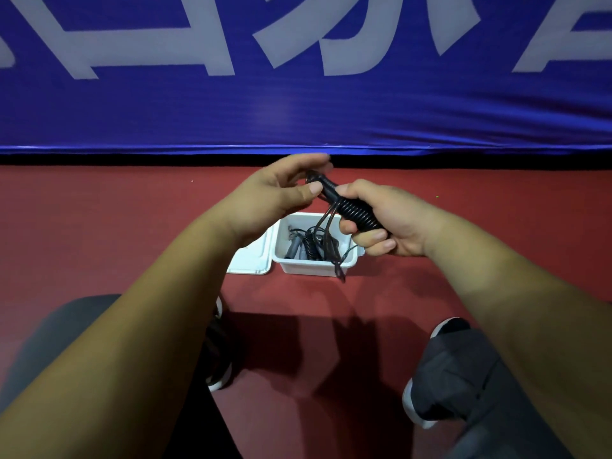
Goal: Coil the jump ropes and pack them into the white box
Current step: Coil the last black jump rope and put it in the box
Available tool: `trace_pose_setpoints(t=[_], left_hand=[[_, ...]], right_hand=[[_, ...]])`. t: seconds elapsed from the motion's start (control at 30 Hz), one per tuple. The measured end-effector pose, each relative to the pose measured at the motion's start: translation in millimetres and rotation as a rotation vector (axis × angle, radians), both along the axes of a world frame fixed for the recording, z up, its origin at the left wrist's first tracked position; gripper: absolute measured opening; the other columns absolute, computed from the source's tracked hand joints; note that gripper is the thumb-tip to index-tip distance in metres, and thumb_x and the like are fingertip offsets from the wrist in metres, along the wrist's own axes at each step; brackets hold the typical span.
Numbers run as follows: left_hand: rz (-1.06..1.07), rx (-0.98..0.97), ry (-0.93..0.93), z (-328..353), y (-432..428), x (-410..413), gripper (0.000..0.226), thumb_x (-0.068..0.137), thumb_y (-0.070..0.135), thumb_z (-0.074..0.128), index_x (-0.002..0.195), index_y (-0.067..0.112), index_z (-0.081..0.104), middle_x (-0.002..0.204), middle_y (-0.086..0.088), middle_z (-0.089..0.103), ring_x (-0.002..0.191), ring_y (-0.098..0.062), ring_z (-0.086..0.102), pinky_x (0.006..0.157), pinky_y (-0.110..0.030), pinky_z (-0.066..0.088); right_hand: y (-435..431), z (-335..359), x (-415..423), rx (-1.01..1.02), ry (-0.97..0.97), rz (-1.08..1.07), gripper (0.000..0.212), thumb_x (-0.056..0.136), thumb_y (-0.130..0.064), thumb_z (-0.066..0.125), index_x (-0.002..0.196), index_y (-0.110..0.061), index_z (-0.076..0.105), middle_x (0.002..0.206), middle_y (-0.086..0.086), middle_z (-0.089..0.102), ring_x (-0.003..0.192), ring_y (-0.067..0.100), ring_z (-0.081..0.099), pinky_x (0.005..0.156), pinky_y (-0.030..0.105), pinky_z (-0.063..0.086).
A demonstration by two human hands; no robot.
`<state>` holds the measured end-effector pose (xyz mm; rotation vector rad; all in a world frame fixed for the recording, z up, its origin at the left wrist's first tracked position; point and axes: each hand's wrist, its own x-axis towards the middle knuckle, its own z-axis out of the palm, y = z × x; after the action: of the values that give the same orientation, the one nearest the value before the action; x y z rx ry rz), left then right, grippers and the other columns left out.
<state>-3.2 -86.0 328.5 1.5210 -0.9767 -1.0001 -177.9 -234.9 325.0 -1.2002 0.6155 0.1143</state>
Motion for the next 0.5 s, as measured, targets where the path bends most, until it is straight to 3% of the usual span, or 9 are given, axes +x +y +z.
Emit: trace_pose_setpoints(t=[0.07,0.17,0.23,0.3,0.4,0.5], left_hand=[[0.026,0.003,0.037,0.9,1.3,0.8,0.037,0.1,0.004,0.066,0.135,0.015,0.066,0.129,-0.002,0.072,0.116,-0.014,0.068,0.107,-0.033,0.052],[0.083,0.028,0.042,0.5,1.3,0.6,0.026,0.098,0.006,0.07,0.124,0.01,0.072,0.115,-0.01,0.076,0.108,-0.022,0.073,0.105,-0.042,0.055],[0.108,0.026,0.021,0.3,0.5,0.0,0.022,0.098,0.009,0.071,0.12,0.009,0.074,0.112,-0.018,0.075,0.104,-0.027,0.074,0.107,-0.052,0.054],[0.137,0.04,0.0,0.4,-0.3,-1.1,0.02,0.099,0.008,0.07,0.118,0.007,0.074,0.114,-0.022,0.075,0.103,-0.028,0.075,0.106,-0.054,0.055],[0.172,0.071,0.018,-0.7,-1.2,-3.9,0.02,0.099,0.003,0.067,0.118,0.006,0.073,0.112,-0.021,0.076,0.101,-0.026,0.077,0.104,-0.052,0.056],[0.21,0.063,0.052,-2.8,-1.5,-6.6,0.017,0.098,0.001,0.067,0.113,0.007,0.075,0.104,-0.019,0.078,0.098,-0.028,0.078,0.102,-0.05,0.058]], right_hand=[[1.3,0.8,-0.8,-0.018,-0.014,0.014,0.023,0.107,-0.039,0.052,0.114,-0.017,0.051,0.071,0.006,0.053,0.04,0.01,0.028,0.039,0.018,0.018],[4.1,-1.2,1.3,-0.098,-0.041,-0.018,0.027,0.106,-0.038,0.056,0.116,-0.013,0.057,0.072,0.009,0.057,0.046,0.017,0.04,0.043,0.026,0.038],[6.0,-3.6,4.3,-0.148,-0.062,-0.064,0.031,0.106,-0.037,0.06,0.117,-0.008,0.063,0.072,0.012,0.063,0.058,0.026,0.054,0.059,0.037,0.054],[6.3,-6.0,5.7,-0.23,-0.068,-0.08,0.038,0.106,-0.038,0.062,0.12,-0.003,0.067,0.075,0.015,0.07,0.072,0.031,0.061,0.072,0.043,0.054],[7.9,-5.7,5.1,-0.278,-0.045,-0.033,0.044,0.108,-0.041,0.061,0.131,-0.003,0.062,0.086,0.012,0.076,0.071,0.021,0.066,0.067,0.036,0.058],[7.8,-6.2,3.2,-0.271,-0.036,-0.01,0.035,0.107,-0.043,0.062,0.125,-0.012,0.061,0.098,0.007,0.077,0.071,0.017,0.067,0.059,0.035,0.059]])
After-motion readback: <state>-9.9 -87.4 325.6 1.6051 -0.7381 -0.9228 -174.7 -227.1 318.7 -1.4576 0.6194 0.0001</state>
